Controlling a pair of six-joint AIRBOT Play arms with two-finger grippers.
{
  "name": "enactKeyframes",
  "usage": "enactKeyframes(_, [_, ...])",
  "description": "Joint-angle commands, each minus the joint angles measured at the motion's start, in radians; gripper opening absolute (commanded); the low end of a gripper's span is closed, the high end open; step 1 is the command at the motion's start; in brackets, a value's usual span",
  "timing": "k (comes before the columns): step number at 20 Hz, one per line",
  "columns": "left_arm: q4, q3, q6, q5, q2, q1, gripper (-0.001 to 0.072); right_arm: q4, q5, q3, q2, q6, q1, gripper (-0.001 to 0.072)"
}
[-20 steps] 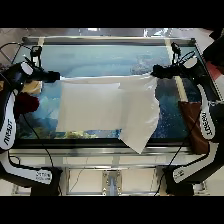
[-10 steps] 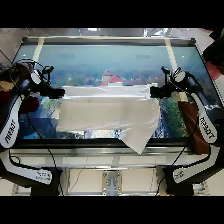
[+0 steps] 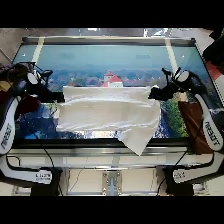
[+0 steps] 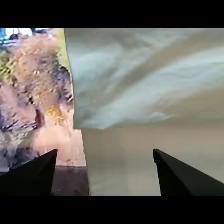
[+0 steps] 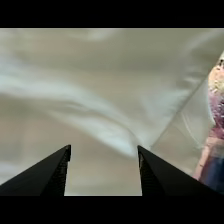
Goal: Fold the shirts.
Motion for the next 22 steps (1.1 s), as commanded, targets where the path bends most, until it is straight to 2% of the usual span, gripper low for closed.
enactKeyframes(1, [-0.003,-0.056,-0.011,-0.040,0.209,0.057,0.0690,-0.180,0.186,0.051,0.216,-0.018,-0.051,0.0472])
enactKeyframes(2, [-0.003,-0.148,-0.032,-0.020,0.297,0.101,0.0690,-0.192,0.197,0.003,0.307,-0.015,-0.093,0.0471])
enactKeyframes(4, [-0.012,-0.423,-0.190,0.060,0.457,0.201,0.0689,-0.111,0.132,-0.240,0.517,-0.008,-0.191,0.0472])
enactKeyframes(5, [-0.061,-0.564,-0.255,0.117,0.526,0.245,0.0687,-0.061,0.068,-0.417,0.623,0.050,-0.229,0.0473])
enactKeyframes(6, [-0.161,-0.695,-0.266,0.180,0.589,0.288,0.0683,-0.008,0.020,-0.583,0.703,0.126,-0.253,0.0473])
enactKeyframes(7, [-0.273,-0.789,-0.266,0.218,0.630,0.323,0.0647,0.051,0.012,-0.734,0.754,0.158,-0.268,0.0473])
enactKeyframes(8, [-0.371,-0.859,-0.257,0.224,0.653,0.348,0.0589,0.091,0.032,-0.847,0.764,0.153,-0.270,0.0473])
enactKeyframes(10, [-0.432,-0.929,-0.220,0.223,0.645,0.346,0.0589,0.168,0.045,-0.983,0.738,0.099,-0.270,0.0472])
enactKeyframes(12, [-0.471,-0.947,-0.220,0.250,0.621,0.322,0.0589,0.219,0.016,-1.057,0.708,0.086,-0.270,0.0471])
enactKeyframes(15, [-0.522,-0.947,-0.220,0.336,0.571,0.278,0.0589,0.293,-0.068,-1.094,0.664,0.060,-0.225,0.0439])
enactKeyframes(21, [-0.596,-0.947,-0.220,0.479,0.457,0.195,0.0575,0.481,-0.291,-1.093,0.490,0.058,-0.011,0.0439])
enactKeyframes(22, [-0.616,-0.946,-0.220,0.491,0.450,0.187,0.0567,0.521,-0.303,-1.086,0.469,0.039,0.013,0.0390])
